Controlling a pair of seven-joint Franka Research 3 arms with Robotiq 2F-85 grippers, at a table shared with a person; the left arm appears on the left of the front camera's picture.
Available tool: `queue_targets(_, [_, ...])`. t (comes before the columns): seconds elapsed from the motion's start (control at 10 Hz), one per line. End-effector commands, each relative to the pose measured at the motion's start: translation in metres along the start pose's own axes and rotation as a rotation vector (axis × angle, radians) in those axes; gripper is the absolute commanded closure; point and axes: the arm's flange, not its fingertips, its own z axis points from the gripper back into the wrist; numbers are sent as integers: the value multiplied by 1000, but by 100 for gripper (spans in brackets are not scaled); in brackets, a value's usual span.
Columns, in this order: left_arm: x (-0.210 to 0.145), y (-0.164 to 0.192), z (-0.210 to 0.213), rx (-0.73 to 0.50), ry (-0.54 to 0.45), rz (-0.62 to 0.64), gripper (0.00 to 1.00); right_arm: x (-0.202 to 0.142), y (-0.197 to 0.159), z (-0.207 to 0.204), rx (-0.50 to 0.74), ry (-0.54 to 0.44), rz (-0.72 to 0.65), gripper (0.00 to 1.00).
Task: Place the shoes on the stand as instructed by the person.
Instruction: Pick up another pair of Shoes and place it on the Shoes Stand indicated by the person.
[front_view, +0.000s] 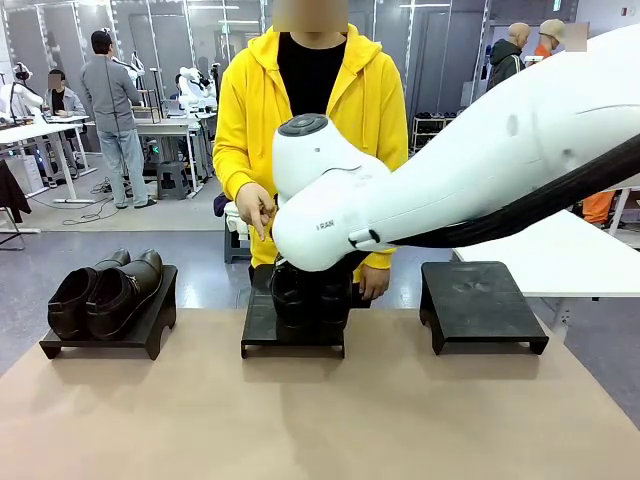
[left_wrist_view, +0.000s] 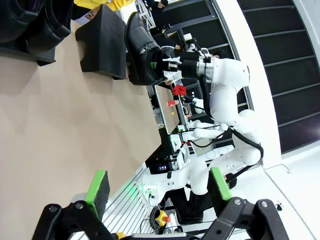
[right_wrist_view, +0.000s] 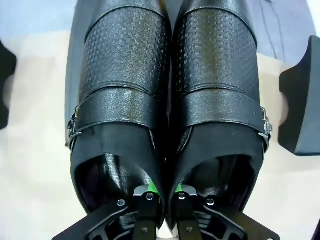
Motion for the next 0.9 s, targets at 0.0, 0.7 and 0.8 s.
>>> queue_targets(0.0, [-1, -1, -1, -20, -6, -18, 0, 19, 21, -4, -23, -44, -72, 93])
queue_targets(0.7, [-1, -1, -1, -20, -6, -18, 0, 33, 34, -41, 6, -156, -121, 93])
queue_targets(0.8, [-1, -1, -1, -20, -6, -18, 0, 32, 35, -45, 6, -171, -105, 93])
